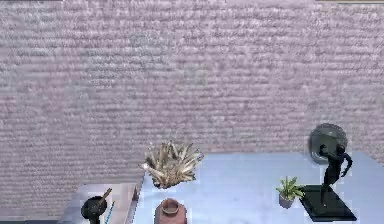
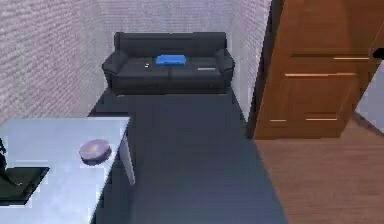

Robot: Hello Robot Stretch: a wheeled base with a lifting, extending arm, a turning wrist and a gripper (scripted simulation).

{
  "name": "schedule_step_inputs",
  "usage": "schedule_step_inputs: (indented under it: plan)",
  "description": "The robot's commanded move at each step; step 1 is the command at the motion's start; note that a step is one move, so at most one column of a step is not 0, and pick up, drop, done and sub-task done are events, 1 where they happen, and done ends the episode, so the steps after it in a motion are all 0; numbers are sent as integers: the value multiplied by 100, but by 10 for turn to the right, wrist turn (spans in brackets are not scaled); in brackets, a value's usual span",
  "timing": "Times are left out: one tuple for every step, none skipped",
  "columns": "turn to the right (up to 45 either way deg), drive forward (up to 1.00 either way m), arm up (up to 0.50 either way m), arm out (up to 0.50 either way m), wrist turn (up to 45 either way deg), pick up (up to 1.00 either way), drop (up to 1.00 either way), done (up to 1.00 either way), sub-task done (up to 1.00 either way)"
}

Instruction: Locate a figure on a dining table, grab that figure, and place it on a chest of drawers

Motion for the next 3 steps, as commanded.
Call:
schedule_step_inputs:
  plan:
    - [-450, 0, 0, 0, 0, 0, 0, 0, 0]
    - [0, 0, 50, 0, 0, 0, 0, 0, 0]
    - [0, 0, 22, 0, 0, 0, 0, 0, 0]
